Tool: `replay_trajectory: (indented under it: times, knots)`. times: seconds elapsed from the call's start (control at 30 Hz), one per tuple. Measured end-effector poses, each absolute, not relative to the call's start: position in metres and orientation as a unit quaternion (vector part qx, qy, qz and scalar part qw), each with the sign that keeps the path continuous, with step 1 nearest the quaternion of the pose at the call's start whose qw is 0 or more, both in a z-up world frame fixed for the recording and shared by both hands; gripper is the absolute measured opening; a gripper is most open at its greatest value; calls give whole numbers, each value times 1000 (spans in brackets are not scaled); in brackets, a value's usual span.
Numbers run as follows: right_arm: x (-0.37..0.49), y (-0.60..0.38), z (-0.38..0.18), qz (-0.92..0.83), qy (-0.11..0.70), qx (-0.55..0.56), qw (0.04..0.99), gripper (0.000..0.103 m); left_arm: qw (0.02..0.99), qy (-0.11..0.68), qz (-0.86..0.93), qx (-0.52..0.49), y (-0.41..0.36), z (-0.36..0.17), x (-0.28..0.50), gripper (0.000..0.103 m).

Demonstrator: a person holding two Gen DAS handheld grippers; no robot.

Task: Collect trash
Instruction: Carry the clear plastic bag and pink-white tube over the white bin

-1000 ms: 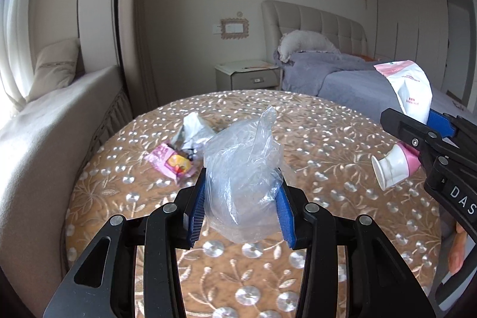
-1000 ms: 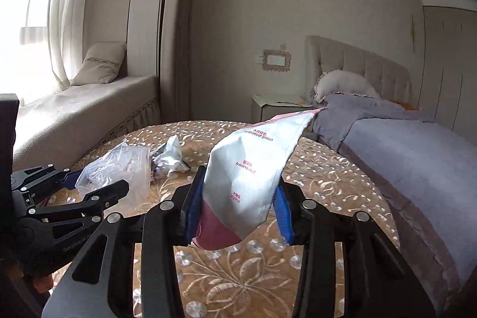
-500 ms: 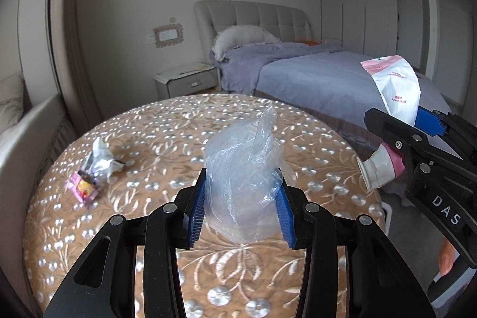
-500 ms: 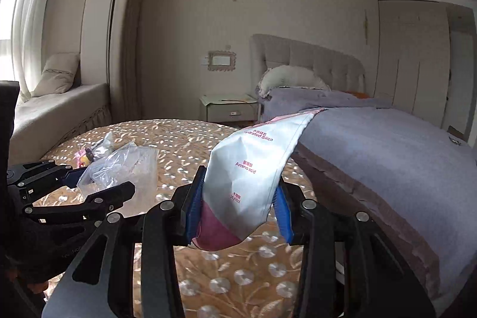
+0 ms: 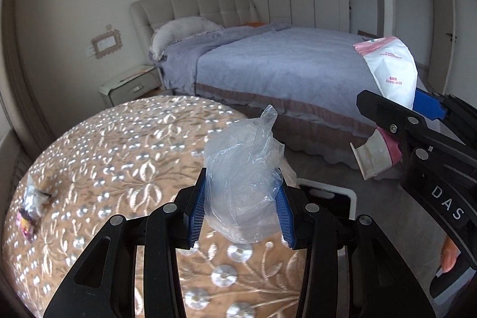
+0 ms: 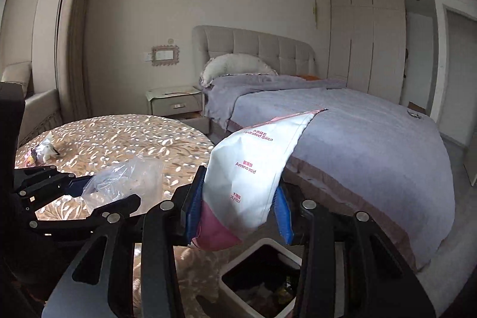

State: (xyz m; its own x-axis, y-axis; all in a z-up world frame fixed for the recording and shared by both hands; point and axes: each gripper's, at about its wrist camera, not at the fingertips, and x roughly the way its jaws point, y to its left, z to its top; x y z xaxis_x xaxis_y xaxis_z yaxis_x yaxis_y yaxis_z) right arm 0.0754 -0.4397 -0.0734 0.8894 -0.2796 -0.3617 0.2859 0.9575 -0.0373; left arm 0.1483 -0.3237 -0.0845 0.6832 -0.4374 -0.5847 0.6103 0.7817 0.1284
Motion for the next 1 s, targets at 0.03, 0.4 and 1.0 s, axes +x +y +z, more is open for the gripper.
replay_trajectory:
  times: [0.03,0.4,1.0]
  knots:
    - [72,-447,-77,-150,187,10,971,43,900,276,-295,162,-332,-88,148,42]
    - [68,-515,-108,-200,206,36,957,43,869,331,-323,177,-419,-130,155,42]
    - [100,-593,-175,-211,264,75,938,43,818,405,-321,254,-518,-221,165,96]
